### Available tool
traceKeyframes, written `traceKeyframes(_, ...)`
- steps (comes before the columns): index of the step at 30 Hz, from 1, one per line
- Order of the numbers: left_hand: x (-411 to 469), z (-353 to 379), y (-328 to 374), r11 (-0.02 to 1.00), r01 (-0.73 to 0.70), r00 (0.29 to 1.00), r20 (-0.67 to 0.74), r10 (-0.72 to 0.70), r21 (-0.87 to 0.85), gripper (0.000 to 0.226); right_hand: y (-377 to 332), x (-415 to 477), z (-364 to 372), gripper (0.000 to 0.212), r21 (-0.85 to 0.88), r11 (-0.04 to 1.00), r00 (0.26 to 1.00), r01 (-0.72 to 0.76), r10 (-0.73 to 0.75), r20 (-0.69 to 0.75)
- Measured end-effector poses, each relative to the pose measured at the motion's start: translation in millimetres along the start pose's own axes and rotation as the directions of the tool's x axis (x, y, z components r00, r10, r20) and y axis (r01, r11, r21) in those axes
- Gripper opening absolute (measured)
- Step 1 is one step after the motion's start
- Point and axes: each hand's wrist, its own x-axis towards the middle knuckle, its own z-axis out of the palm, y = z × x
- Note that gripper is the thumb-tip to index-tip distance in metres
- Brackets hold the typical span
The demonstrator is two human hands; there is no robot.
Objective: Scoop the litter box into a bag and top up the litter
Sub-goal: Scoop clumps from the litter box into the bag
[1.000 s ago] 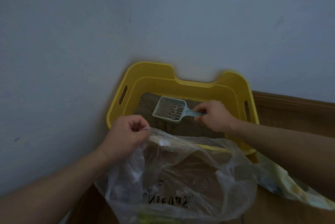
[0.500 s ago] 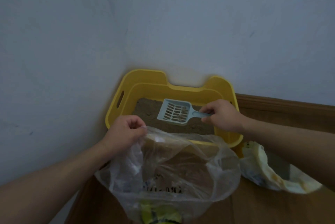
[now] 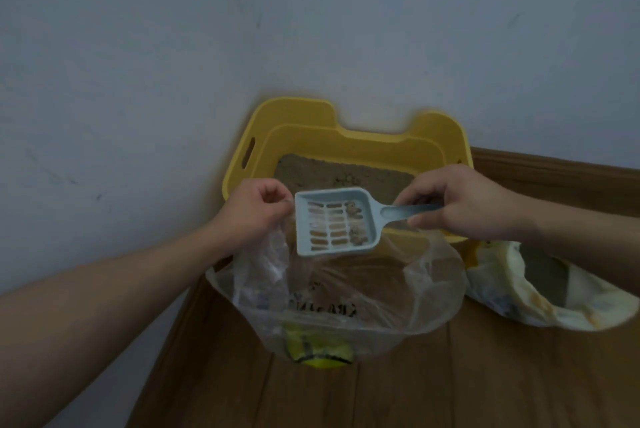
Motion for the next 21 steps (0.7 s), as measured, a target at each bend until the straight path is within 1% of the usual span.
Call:
traceKeyframes(4, -2, -4, 1, 0.999, -0.028, 1.0, -0.002, 0.028, -0.02, 0.018, 3, -4, 9, 0.021, -0.106, 0.992, 0.988, 0.074, -0.058, 0.146)
traceKeyframes(7, -4, -4, 2, 0.998, -0.055, 0.998, -0.009, 0.054, -0.031, 0.017, 6, -5, 14, 0.021, -0.154, 0.981, 0.973, 0.12, -0.085, 0.214)
traceKeyframes(11, -8, -4, 0, 0.996, -0.075, 0.997, -0.001, 0.075, -0.051, 0.016, 8, -4, 21, 0.018, -0.174, 0.972, 0.965, 0.157, -0.113, 0.237)
traceKeyframes(15, -9, -5, -2, 0.995, -0.079, 0.997, 0.009, 0.08, -0.061, 0.017, 10, -4, 26, 0.015, -0.188, 0.971, 0.964, 0.147, -0.098, 0.249)
traceKeyframes(21, -9, -7, -5, 0.994, -0.071, 0.997, 0.018, 0.073, -0.079, 0.019, 8, -4, 28, 0.017, -0.207, 0.967, 0.96, 0.148, -0.09, 0.265)
